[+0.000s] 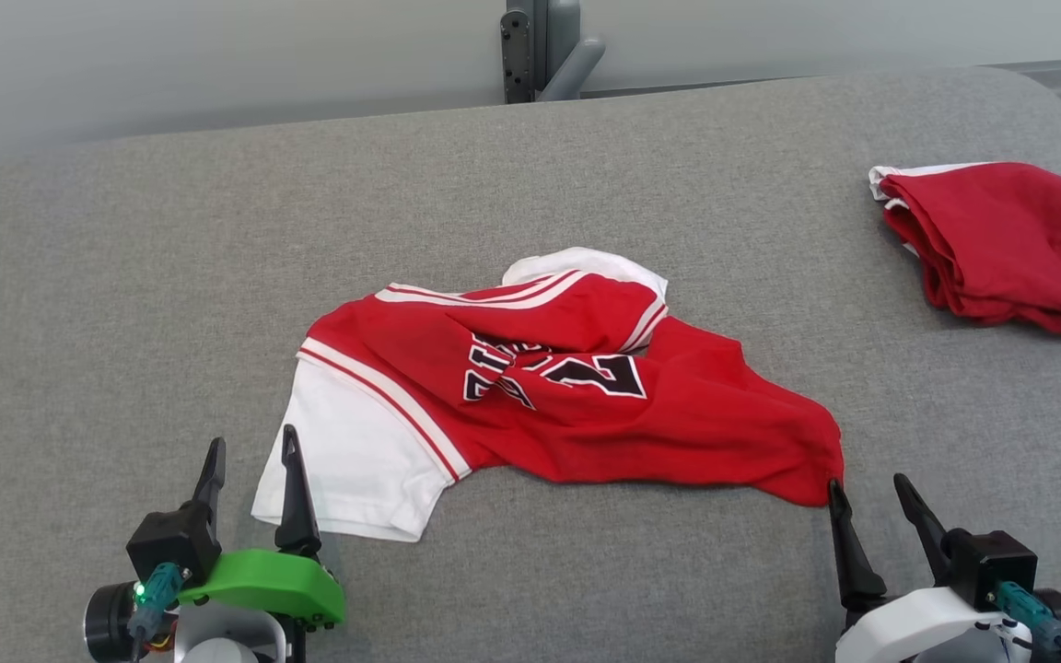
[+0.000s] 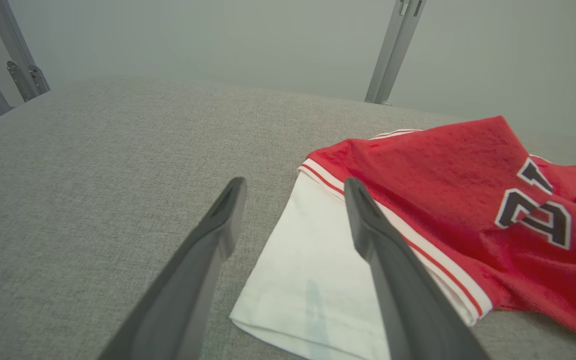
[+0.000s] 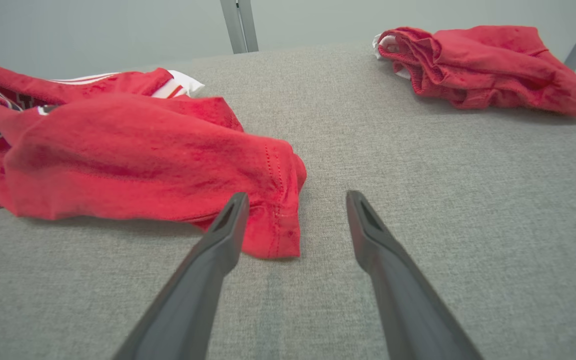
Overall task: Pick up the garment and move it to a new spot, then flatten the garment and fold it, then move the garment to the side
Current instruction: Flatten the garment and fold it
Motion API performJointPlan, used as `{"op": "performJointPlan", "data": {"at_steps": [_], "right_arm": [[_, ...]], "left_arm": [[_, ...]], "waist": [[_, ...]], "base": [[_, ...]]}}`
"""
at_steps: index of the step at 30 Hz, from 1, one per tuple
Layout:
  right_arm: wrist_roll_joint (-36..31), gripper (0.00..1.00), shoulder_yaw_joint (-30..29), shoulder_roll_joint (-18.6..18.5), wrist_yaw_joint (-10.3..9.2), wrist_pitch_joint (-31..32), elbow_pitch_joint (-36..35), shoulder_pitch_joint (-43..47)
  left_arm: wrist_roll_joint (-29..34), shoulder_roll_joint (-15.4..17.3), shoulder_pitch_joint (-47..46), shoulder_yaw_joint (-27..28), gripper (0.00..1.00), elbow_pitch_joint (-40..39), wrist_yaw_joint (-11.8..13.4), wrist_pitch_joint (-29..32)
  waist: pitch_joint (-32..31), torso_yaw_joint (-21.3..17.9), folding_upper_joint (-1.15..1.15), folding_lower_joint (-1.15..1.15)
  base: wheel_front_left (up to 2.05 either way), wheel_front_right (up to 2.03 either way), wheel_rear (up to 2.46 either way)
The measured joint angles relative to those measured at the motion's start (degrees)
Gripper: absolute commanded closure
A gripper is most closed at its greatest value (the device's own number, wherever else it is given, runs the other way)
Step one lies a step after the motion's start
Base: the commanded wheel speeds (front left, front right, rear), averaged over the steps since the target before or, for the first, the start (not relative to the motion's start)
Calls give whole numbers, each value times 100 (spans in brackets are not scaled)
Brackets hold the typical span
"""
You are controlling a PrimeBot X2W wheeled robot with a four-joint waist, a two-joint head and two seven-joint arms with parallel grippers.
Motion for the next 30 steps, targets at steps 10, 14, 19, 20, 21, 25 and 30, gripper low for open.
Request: {"op": "performJointPlan", "data": {"at_steps": [10, 14, 19, 20, 21, 25, 30], "right_arm": [[-164, 0, 37, 0, 0, 0, -22, -289], [-310, 0, 180, 0, 0, 0, 122, -615], [-400, 0, 563, -189, 0, 232, 579, -1350], [-401, 0, 702, -305, 0, 365, 691, -1547], [-388, 0, 821, -392, 0, 492, 800, -1738], [-56, 0, 1502, -713, 0, 1158, 1250, -2530], [706, 0, 2302, -1148, 0, 1985, 1858, -3300]], "left_arm": [[-5, 0, -19, -74, 0, 249, 2, 1], [62, 0, -247, -70, 0, 297, -35, 1], [59, 1, -300, -149, 0, 189, -45, 0], [30, 1, -300, -183, 0, 156, -43, 0], [0, 0, -300, -220, 0, 127, -35, 0], [-81, -1, -295, -360, 0, 40, 8, 0], [-154, -1, -297, -511, 0, -55, 58, 0]], "waist": [[-72, 99, 0, 0], [-49, 104, 0, 0], [-17, 194, 0, 0], [-8, 228, 0, 0], [0, 268, 0, 0], [32, 488, 0, 0], [83, 872, 0, 0]], "base": [[0, 0, 0], [0, 0, 0], [0, 0, 0], [0, 0, 0], [0, 0, 0], [0, 0, 0], [0, 0, 0]]}}
